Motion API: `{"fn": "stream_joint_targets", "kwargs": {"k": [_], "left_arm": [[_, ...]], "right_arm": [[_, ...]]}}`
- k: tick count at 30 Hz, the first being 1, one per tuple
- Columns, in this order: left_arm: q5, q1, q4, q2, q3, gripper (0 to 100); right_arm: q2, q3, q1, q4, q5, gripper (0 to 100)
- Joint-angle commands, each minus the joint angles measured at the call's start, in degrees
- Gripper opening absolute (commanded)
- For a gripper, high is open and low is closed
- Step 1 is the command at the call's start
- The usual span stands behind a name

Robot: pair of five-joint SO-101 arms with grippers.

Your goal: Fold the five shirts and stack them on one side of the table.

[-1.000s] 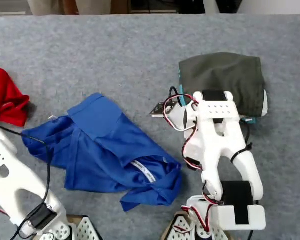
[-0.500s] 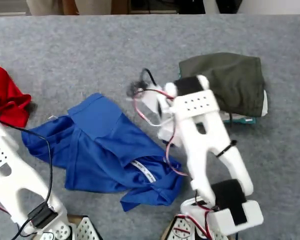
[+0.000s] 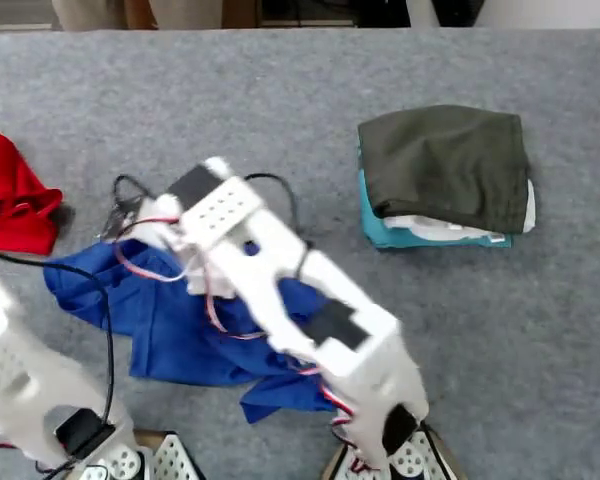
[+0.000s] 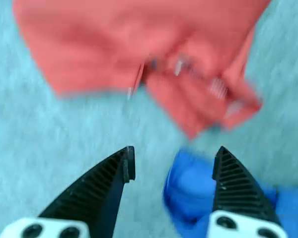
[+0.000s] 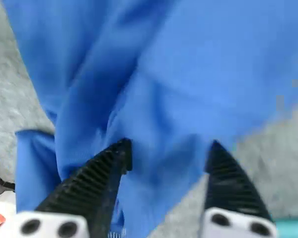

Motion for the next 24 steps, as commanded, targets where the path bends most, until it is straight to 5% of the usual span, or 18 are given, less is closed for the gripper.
{"fn": "stream_joint_targets", "kwargs": {"k": [1,13,24], "left_arm": [[-1.67,-2.73,-4.66,-13.14,17.14,26],[-11.78,-12.22,-24.7,-37.23,53.8,26],[-14.77,-14.24,-25.23,-43.91,62.68,26]], "right_arm": [[6.11,-12.79,-3.47,2.81,-0.7,16.3],[1.36,-16.48,-6.29,2.81,-2.99,16.3],[4.88,-7.52,-8.4,-1.23,-2.73,16.3]]}}
